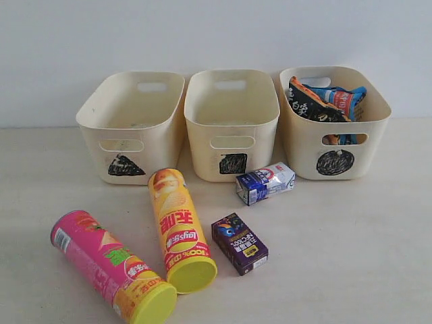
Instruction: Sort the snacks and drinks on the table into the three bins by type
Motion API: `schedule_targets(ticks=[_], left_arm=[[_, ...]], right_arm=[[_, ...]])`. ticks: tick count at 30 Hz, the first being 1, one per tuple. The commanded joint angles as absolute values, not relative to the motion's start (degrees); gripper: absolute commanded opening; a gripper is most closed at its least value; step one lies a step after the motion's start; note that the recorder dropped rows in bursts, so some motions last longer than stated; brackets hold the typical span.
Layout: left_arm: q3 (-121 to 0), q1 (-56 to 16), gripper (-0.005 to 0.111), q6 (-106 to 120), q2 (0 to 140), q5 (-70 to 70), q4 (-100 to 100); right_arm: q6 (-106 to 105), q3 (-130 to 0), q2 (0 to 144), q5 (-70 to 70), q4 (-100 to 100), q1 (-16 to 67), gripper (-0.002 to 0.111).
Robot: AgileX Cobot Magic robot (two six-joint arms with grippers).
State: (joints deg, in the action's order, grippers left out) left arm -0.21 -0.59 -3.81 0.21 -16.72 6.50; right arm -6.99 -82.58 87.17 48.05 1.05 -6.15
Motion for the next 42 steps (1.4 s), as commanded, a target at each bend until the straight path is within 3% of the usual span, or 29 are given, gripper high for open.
schedule_targets(ticks=[1,5,17,35,42], left_arm=[[0.0,-0.5,0.004,-4.3,0.0,-16.6,6.5],[0.0,-0.5,0.004,-4.3,0.0,-16.6,6.5],[0.0,-0.5,0.004,-4.3,0.0,-16.6,6.5],[0.0,-0.5,0.004,-4.3,0.0,-16.6,6.5],[0.0,-0.5,0.004,-4.3,0.0,-16.6,6.5]], right_arm=[[-5.3,-71.1,74.7,40.1,0.8,-6.3,0.000],[-4.7,-57.4,60.0,31.4,1.2,-6.2,0.000],[-4.7,-35.0,31.9,19.5,2.8,-6.2,0.000],[-6.1,-29.1,18.5,21.4,2.7,-6.2,0.000],[-8.2,-20.5,14.9,13.4,2.8,-5.1,0.000]])
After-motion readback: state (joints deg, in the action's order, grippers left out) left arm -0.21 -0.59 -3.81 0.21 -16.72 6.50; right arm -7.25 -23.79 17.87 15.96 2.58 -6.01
